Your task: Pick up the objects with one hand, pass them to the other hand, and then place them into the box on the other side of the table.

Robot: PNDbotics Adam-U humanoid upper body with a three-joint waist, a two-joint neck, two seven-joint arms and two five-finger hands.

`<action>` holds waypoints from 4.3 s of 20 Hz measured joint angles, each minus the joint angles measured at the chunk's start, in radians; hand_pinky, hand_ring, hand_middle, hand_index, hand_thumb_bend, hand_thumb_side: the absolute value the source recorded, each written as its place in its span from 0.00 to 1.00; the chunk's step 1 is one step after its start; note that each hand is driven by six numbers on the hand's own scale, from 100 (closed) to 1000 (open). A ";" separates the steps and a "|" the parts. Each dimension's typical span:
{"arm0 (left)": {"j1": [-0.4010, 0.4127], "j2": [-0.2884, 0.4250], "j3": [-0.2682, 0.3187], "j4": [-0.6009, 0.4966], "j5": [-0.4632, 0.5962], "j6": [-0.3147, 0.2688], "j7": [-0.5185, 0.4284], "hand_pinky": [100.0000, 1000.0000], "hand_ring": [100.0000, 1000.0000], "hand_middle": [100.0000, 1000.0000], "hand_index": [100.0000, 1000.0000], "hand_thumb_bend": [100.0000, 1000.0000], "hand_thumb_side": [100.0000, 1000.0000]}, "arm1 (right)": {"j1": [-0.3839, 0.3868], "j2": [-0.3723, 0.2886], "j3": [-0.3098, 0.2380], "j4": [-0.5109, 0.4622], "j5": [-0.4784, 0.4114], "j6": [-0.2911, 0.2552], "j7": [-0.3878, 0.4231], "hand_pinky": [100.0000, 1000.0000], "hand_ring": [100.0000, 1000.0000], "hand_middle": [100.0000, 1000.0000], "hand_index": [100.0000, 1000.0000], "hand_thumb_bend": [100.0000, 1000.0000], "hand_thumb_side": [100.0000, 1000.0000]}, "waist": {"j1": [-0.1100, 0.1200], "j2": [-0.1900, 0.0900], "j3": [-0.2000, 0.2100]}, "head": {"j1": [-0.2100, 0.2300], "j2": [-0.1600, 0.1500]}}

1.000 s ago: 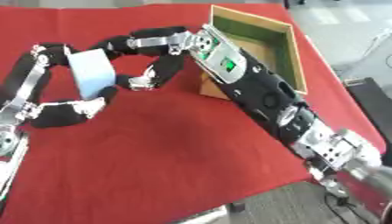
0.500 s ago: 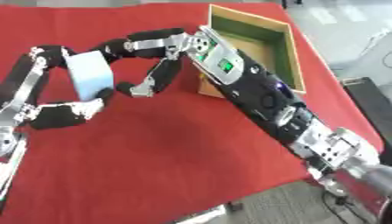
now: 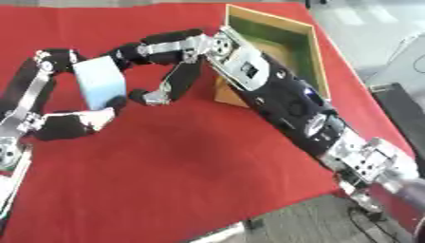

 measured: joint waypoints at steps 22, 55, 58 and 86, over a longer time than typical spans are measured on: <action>-0.001 -0.009 0.003 0.021 -0.013 -0.005 0.003 0.61 0.53 0.39 0.42 0.00 0.22 | 0.000 -0.013 0.007 -0.023 -0.054 0.140 0.026 1.00 1.00 1.00 1.00 0.00 0.12 | -0.007 0.000 0.001 | -0.013 0.008; -0.012 -0.007 0.000 0.000 -0.022 -0.033 -0.018 0.61 0.54 0.39 0.42 0.00 0.18 | 0.002 -0.024 0.012 -0.048 -0.090 0.160 0.020 1.00 1.00 1.00 1.00 0.00 0.52 | -0.011 0.003 0.001 | -0.022 0.008; -0.013 -0.007 0.000 -0.008 -0.019 -0.032 -0.024 0.61 0.54 0.39 0.42 0.00 0.19 | 0.002 -0.028 0.012 -0.048 -0.108 0.163 0.022 1.00 1.00 1.00 1.00 0.00 0.52 | -0.011 0.003 0.001 | -0.023 0.008; -0.031 -0.009 -0.006 -0.005 0.002 -0.022 -0.024 0.61 0.54 0.39 0.42 0.00 0.21 | 0.001 -0.030 0.001 -0.049 -0.127 0.173 0.026 1.00 1.00 0.69 0.88 0.00 0.55 | -0.010 0.003 -0.001 | -0.036 0.016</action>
